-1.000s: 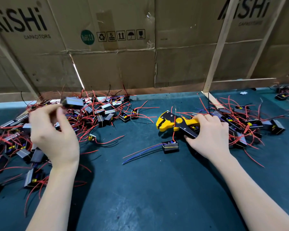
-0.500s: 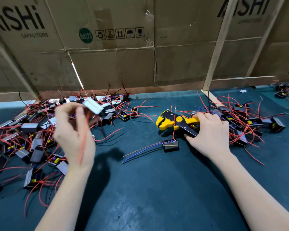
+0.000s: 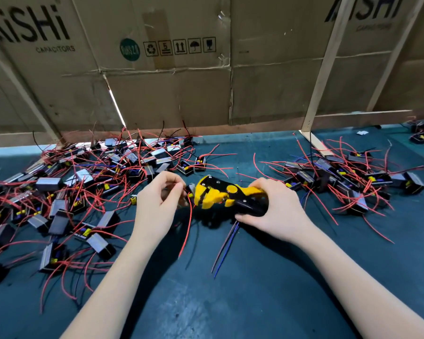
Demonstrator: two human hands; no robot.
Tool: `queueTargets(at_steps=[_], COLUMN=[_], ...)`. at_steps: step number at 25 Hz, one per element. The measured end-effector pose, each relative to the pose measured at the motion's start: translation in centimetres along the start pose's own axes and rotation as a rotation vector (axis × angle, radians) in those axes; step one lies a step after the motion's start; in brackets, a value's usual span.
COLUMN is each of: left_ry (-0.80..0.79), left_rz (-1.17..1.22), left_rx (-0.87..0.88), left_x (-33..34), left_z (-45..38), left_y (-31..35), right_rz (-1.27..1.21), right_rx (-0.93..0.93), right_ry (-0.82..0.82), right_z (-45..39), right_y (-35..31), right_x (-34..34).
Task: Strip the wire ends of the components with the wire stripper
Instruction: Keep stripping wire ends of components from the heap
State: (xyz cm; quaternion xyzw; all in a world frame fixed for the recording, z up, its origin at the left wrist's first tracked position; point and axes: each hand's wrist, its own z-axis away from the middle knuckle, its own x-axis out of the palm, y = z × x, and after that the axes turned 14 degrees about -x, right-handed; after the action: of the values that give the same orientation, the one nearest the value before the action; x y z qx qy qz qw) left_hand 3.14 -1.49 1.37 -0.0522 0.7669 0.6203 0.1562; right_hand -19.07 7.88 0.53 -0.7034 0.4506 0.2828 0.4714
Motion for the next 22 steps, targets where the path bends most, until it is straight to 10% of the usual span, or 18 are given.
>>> queueTargets(at_steps=[9,14,22], left_ry=[-0.400,0.089,-0.372], left_rz=[-0.120,-0.329,-0.051], left_rx=[-0.027,0.128,-0.179], left_x=[1.4,1.1,3.0], left_z=[1.2,0.9,1.7], left_y=[-0.2,-0.2,0.2], right_rz=[0.590,0.110,-0.355], right_rx=[0.350,0.231,0.002], right_ry=[0.321,0.754,0.870], right_z=[0.3,-0.3,-0.2], right_y=[4.6,3.5,1.2], right_x=[-1.9,-3.0,-3.6])
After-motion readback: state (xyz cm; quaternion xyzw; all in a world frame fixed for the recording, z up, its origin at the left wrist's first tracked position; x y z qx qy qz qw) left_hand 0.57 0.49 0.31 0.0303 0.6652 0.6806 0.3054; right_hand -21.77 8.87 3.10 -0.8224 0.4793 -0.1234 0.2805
